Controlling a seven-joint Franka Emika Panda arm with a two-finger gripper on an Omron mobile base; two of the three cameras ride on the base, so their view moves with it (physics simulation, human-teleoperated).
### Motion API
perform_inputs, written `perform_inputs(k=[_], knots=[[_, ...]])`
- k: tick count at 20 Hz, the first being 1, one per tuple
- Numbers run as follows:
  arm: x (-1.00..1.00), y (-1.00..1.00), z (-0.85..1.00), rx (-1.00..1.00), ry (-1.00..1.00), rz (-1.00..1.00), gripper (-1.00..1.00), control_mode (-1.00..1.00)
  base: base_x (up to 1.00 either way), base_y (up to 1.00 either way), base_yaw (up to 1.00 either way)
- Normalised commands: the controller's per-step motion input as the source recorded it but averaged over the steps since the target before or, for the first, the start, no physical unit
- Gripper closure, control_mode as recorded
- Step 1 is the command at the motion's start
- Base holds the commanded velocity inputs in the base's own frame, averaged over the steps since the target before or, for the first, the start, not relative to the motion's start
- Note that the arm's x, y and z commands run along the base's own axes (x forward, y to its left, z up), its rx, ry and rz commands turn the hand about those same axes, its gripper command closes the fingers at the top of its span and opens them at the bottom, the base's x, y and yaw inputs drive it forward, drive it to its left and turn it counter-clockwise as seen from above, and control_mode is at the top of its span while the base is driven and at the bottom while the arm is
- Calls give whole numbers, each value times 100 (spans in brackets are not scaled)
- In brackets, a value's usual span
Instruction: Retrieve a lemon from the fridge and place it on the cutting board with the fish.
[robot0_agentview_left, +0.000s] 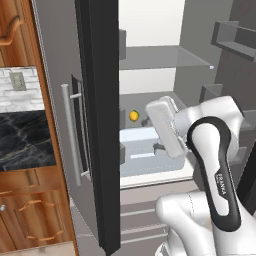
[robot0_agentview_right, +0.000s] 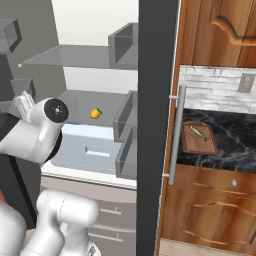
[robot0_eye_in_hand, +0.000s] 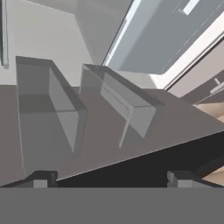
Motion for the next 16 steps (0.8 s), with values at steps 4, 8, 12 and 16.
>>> perform_inputs(k=[4, 8, 12, 16], knots=[[48, 0, 0, 9, -2, 0, -100, -100, 0, 0, 0], [30, 10, 3, 16, -2, 0, -100, -100, 0, 0, 0], [6, 22, 12, 13, 0, 1, -100, -100, 0, 0, 0], [0, 24, 30, 9, -3, 0, -100, -100, 0, 0, 0]])
